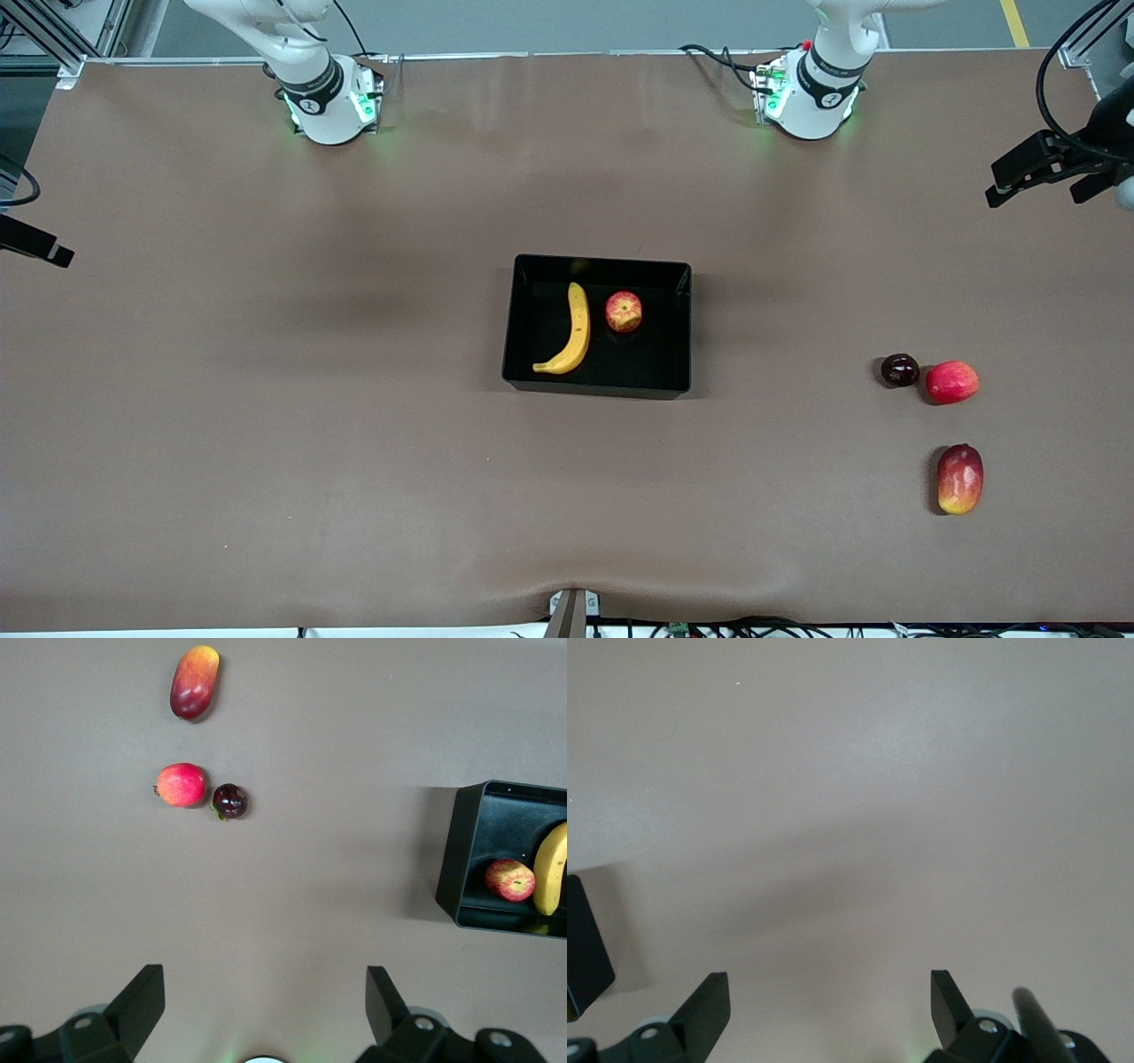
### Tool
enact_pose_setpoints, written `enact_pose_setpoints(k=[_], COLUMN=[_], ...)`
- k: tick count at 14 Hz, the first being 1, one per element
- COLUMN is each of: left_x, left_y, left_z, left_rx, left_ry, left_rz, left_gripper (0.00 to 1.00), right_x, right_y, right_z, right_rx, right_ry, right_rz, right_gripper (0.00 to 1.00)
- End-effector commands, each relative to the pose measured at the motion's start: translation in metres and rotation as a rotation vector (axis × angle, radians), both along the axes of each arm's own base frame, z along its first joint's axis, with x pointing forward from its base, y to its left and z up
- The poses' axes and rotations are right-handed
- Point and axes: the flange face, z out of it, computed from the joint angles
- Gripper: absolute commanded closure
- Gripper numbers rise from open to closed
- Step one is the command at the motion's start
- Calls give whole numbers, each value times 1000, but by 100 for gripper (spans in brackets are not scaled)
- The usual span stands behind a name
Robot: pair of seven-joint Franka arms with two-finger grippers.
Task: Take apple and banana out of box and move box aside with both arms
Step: 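Reach the left gripper into the black tray toward the small apple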
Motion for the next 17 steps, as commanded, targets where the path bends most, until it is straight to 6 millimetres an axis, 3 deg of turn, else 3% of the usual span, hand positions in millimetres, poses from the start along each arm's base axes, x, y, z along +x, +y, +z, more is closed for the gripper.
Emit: enact_pose_setpoints(k=[1,4,6,8,10,14,17], left_x=[-2,-2,16,29,42,42,27], left_y=[2,-7,-19,-61,-120,-261,-334], left_z=[5,14,-16,-47,-88,-173,-249], left_rx=[19,19,7,3,9,3,-11], left_ry=[-5,-26,31,57,76,79,65], left_rz=[-7,-14,-38,-99,-117,-19,92], left_gripper=[0,0,0,0,0,0,0], right_x=[-2,-2,-2,-2,-1,-1,0], right_y=[2,1,-1,-8,-7,-7,-4], right_z=[7,8,7,3,2,2,1], right_rx=[2,1,3,14,10,12,3], right_ry=[-11,-13,-10,-7,-5,-4,-1], right_rz=[7,4,4,-12,-10,-10,-2], right_gripper=[0,0,0,0,0,0,0])
